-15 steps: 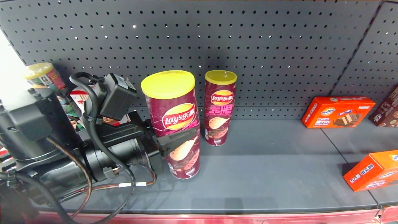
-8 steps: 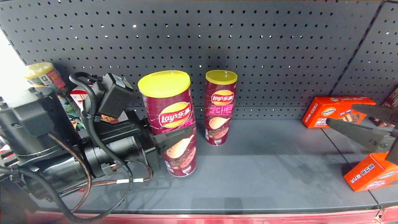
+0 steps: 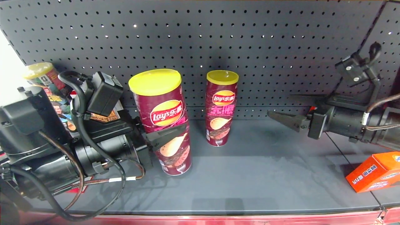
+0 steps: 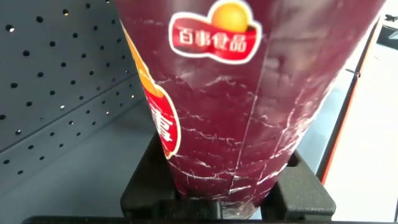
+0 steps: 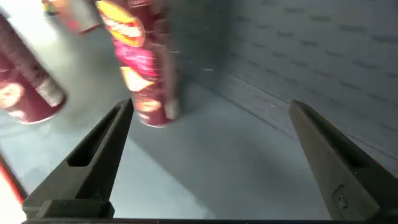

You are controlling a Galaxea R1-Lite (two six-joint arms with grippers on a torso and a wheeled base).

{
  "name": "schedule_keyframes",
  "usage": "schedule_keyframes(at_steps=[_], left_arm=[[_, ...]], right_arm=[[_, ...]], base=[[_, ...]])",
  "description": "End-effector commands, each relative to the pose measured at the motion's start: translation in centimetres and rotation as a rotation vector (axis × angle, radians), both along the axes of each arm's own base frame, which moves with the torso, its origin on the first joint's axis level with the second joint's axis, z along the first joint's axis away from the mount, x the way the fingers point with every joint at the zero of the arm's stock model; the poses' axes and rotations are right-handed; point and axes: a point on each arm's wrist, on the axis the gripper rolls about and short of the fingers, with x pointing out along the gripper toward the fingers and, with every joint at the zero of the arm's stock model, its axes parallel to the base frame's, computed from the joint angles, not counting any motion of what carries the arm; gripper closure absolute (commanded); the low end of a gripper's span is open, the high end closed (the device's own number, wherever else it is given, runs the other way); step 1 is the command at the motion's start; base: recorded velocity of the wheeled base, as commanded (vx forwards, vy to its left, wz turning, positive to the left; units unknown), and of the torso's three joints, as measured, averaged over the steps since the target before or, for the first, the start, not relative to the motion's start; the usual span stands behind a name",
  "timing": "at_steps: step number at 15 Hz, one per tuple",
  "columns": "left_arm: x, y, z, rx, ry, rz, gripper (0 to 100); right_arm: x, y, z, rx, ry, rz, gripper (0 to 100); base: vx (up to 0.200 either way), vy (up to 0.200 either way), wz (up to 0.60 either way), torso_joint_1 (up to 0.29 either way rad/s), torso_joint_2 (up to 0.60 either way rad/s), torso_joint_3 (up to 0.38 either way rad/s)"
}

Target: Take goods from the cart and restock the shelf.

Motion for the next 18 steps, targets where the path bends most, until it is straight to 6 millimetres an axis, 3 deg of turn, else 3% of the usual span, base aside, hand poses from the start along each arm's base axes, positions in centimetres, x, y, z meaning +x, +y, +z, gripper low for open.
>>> schedule_keyframes(at_steps=[1,2,4,7,13,18], left_arm=[[-0.1,0.1,0.0,-0.001,-0.002,0.001,100],[-0.1,0.1,0.1,-0.002,-0.003,0.001,100],[-0.1,0.1,0.1,-0.003,-0.005,0.002,100],[-0.2,0.1,0.2,-0.006,-0.007,0.001,100],[0.0,0.3,0.3,-0.017,0.002,0.009,100],[0.2,0.9,0.3,-0.015,0.003,0.009,100]], right_arm=[[2.9,1.3,-1.1,-0.029,0.019,0.096,0],[3.2,1.4,-1.1,-0.033,0.012,0.132,0],[4.2,2.1,-0.9,-0.016,0.012,0.364,0],[6.2,3.1,-1.0,-0.005,0.006,0.493,0],[11.0,5.2,-2.1,-0.025,-0.032,0.501,0],[11.9,6.1,-3.4,-0.031,-0.012,0.516,0]], base=[[0.000,0.000,0.00,0.000,0.00,0.000],[0.000,0.000,0.00,0.000,0.00,0.000],[0.000,0.000,0.00,0.000,0.00,0.000],[0.000,0.000,0.00,0.000,0.00,0.000],[0.000,0.000,0.00,0.000,0.00,0.000],[0.000,0.000,0.00,0.000,0.00,0.000]])
